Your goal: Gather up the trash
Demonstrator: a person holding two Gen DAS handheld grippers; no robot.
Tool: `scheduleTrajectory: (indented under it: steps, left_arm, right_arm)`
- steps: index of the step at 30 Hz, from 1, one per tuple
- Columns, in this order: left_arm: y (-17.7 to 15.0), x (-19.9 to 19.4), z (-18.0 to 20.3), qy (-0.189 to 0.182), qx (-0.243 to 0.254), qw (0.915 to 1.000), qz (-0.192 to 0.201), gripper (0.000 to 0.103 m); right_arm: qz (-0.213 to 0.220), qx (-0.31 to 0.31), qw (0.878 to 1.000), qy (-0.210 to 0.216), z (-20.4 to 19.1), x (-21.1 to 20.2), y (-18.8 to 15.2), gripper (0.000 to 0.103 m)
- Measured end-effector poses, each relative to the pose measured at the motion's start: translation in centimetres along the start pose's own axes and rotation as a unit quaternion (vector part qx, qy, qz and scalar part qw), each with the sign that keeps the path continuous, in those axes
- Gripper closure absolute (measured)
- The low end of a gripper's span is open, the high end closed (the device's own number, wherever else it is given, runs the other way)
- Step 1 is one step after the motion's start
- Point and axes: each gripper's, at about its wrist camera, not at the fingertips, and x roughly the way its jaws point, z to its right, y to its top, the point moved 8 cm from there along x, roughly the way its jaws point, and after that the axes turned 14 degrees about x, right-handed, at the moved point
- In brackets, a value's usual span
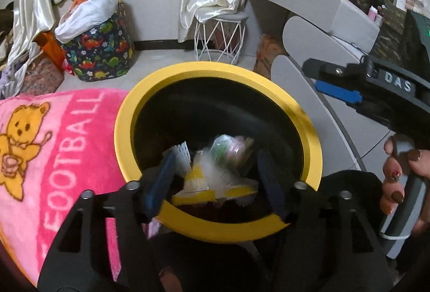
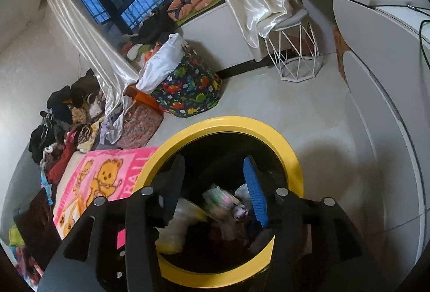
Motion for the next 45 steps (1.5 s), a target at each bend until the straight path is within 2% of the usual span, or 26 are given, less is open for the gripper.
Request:
scheduleTrajectory:
  steps: [4, 10, 14, 21, 29, 34, 45]
  left_arm:
    - [0.1, -1.0, -0.5, 0.020, 0.002, 0.9998, 0.010, 0.021]
    - [-0.7, -3.3, -2.0, 0.042, -0.016, 0.9985, 0.031, 0.014]
    - [-1.4, -5.5, -3.2, 0.069, -0.026, 0.9961, 0.047, 0.011]
    - [-2.4, -9.7, -5.4, 0.117, -0.053, 0.9881, 0.085, 0.011]
    - [-3.8, -15.0, -6.7, 0.172, -0.060, 0.9739, 0.135, 0.011]
    - [-4.9, -16.7, -7.2, 0.201, -0.055, 0.9674, 0.144, 0.011]
    - [-6.0, -17.4, -7.7, 0.218, -0.074, 0.9615, 0.149, 0.011]
  right_arm:
    - [0.017, -0.015, 1.000, 0.000, -0.6, -1.3, -0.3, 0.033]
    - [0.058, -0.063, 0.996, 0.004, -2.2, -4.2, -1.6, 0.014]
    - [0.089, -0.110, 0.990, 0.014, -3.9, -6.0, -3.1, 0.007]
    - [0.139, -0.158, 0.977, 0.029, -6.6, -8.4, -5.3, 0.006]
    - [0.196, -0.184, 0.963, 0.033, -8.4, -10.0, -7.5, 0.006]
    - [0.198, -0.189, 0.961, 0.035, -8.5, -9.8, -7.9, 0.006]
    - [0.199, -0.218, 0.955, 0.042, -9.3, -9.4, -9.0, 0.006]
